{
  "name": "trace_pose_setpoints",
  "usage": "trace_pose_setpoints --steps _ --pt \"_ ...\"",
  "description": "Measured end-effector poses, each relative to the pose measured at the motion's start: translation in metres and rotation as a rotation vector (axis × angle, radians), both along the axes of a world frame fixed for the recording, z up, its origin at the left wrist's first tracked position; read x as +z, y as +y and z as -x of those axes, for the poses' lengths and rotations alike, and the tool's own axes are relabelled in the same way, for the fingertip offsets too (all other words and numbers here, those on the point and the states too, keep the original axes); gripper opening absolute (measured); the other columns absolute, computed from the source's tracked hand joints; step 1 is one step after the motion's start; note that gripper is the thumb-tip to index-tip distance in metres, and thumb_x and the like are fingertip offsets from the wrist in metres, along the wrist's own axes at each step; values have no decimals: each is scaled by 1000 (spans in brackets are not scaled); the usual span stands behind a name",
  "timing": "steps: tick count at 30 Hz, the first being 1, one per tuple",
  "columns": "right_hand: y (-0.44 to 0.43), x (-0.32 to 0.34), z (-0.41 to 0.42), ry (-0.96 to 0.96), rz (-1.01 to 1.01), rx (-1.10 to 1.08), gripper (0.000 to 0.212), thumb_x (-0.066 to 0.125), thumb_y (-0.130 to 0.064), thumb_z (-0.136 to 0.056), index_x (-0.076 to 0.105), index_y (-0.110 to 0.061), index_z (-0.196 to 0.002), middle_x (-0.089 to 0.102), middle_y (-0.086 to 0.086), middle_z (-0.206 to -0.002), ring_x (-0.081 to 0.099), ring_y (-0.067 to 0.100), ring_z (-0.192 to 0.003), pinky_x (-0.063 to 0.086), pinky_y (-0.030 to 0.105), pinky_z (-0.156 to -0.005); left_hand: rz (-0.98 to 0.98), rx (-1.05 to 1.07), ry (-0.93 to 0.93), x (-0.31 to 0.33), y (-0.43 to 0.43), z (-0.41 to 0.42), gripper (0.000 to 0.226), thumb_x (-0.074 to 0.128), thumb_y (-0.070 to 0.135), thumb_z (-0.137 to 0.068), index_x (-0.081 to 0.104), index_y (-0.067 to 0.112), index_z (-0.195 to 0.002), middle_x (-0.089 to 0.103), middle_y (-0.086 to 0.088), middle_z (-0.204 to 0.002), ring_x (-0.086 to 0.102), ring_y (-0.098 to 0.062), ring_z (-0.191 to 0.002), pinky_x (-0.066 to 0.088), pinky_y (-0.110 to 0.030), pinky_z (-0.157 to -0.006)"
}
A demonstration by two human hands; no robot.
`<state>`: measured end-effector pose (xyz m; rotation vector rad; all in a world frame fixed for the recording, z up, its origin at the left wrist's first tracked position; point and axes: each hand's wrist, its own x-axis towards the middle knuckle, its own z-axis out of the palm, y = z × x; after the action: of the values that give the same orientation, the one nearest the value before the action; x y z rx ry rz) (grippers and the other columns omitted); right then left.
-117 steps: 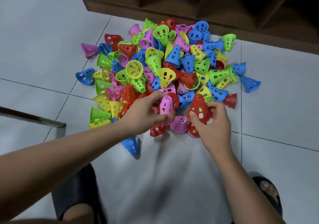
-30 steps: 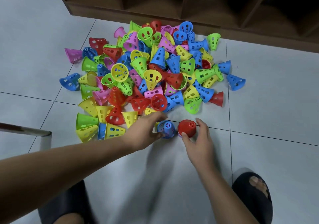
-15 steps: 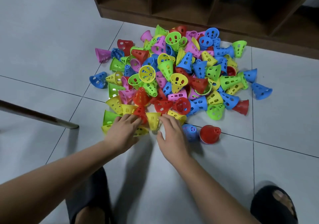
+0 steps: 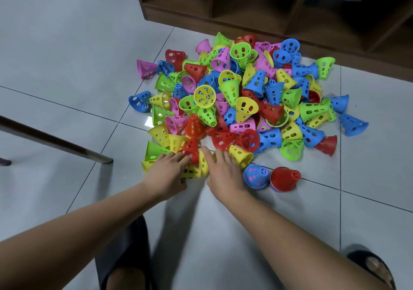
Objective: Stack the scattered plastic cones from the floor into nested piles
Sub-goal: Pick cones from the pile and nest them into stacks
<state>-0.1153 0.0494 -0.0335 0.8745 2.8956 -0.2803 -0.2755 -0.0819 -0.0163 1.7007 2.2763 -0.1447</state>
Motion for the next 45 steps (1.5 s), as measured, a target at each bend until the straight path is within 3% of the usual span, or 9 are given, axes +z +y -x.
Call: trace_pose_setpoints --steps 3,8,10,16,22,28,32,35,45 --pt "-10 -5 -9 2 -1 8 108 80 -23 -83 13 -36 -166 54 10 -119 55 32 -107 48 44 -100 -30 36 -64 5 -1 -2 78 79 47 -67 54 23 -137 62 2 -117 61 -28 -101 51 -39 -82" --pt "-16 2 -19 -47 51 -92 77 77 -20 -86 34 -28 -149 54 7 -117 64 30 -98 53 39 -78 -158 147 -271 17 -1 -6 54 74 44 -77 53 24 -122 58 5 -106 58 -24 -87 50 -39 -70" --pt "-17 1 -24 -44 62 -113 78 75 -23 -89 32 -29 -154 54 7 -118 65 29 -97 53 39 -75 -207 159 -341 21 2 -9 48 74 45 -81 51 26 -120 58 6 -104 58 -21 -83 52 -40 -68" --pt "-21 -4 -33 -68 2 -69 75 85 -37 -76 49 -26 -141 50 6 -119 55 28 -106 50 41 -88 -332 254 -462 34 12 -18 44 77 41 -87 49 32 -120 60 13 -106 61 -12 -85 55 -37 -73" --pt "-23 5 -42 -23 153 -33 58 73 -50 -83 58 -16 -128 57 4 -122 58 25 -113 47 37 -97 -477 313 -491 53 30 -19 50 81 43 -84 52 34 -124 61 12 -108 59 -11 -96 54 -34 -80" --pt "-21 23 -71 359 200 -184 51 72 -60 -71 64 -18 -100 59 -1 -97 60 26 -95 54 43 -74 -621 468 -634 72 46 -26 43 79 42 -92 53 32 -124 69 14 -111 68 -9 -97 58 -31 -79" --pt "-2 54 -90 605 80 -274 49 80 -54 -77 71 -17 -108 65 -3 -101 60 25 -98 53 38 -83 -670 516 -723 82 58 -32 42 77 38 -96 54 29 -129 71 21 -116 68 3 -104 54 -17 -86" --pt "16 68 -107 717 8 -365 50 84 -49 -80 73 -15 -115 67 -2 -105 59 26 -98 52 40 -87 -632 465 -753 78 67 -42 43 78 39 -96 56 30 -131 74 19 -118 71 0 -102 60 -29 -87" --pt "61 47 -171 674 43 -669 59 77 -58 -79 68 -20 -123 69 -5 -111 56 24 -110 51 47 -93 -458 196 -716 62 105 -100 52 78 52 -88 54 33 -130 70 17 -114 68 -5 -104 58 -39 -88"
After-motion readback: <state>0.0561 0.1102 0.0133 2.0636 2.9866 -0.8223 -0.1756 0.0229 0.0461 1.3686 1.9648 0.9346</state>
